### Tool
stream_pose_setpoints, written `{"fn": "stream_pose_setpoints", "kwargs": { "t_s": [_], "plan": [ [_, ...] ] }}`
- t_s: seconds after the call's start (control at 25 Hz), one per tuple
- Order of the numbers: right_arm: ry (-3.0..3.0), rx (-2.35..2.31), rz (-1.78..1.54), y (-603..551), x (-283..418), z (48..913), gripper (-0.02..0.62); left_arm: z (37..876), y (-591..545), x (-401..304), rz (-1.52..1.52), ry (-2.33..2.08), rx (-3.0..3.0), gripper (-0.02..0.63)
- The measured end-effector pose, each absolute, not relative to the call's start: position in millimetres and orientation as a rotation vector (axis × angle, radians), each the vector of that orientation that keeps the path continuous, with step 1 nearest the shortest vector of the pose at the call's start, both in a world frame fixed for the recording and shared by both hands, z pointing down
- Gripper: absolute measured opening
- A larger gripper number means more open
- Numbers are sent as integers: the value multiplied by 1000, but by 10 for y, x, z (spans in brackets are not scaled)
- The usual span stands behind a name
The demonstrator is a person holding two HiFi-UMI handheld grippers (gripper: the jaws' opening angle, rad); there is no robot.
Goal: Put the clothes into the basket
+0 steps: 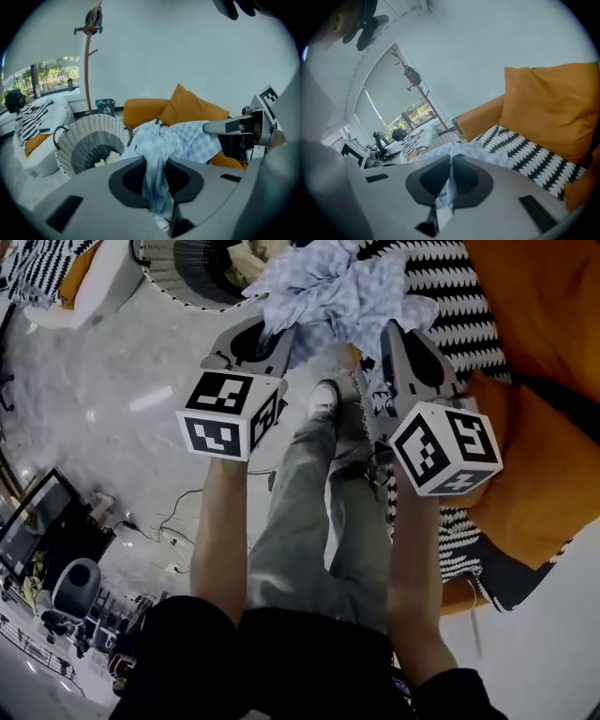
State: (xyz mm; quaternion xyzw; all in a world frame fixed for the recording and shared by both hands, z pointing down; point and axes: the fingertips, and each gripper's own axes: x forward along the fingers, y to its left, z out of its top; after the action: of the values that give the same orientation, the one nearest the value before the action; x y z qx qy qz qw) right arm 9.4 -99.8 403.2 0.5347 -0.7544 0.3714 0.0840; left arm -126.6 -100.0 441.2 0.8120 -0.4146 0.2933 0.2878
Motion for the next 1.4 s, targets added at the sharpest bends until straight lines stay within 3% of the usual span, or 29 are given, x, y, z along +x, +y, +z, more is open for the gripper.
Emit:
{"fn": "stream_pose_setpoints", "kwargs": {
  "t_s": [0.56,0.88,0.96,1.0,1.04,1.12,1.4],
  "plan": [
    [-2647,1216,826,-2105,-1844,3150,18,3301,-1919,-2915,611,-1558,2143,63],
    [-2656,1172,776,-2383,-2033,3090,20,3244,-2197,-2993,646,-1603,2143,64],
    [-2586,1163,783,-2361,-2020,3279,20,3437,-2177,-2919,677,-1541,2109,96],
    [-2541,1155,795,-2343,-2009,3400,21,3558,-2153,-2884,700,-1506,2081,149],
    [-2497,1142,817,-2315,-1993,3527,61,3674,-2119,-2858,725,-1481,2049,191],
    [-2430,1115,878,-2225,-1947,3752,218,3831,-2031,-2844,758,-1478,2003,206],
    [-2350,1151,838,-1998,-1690,3987,219,4044,-1742,-2815,713,-1473,1960,206]
  ]
}}
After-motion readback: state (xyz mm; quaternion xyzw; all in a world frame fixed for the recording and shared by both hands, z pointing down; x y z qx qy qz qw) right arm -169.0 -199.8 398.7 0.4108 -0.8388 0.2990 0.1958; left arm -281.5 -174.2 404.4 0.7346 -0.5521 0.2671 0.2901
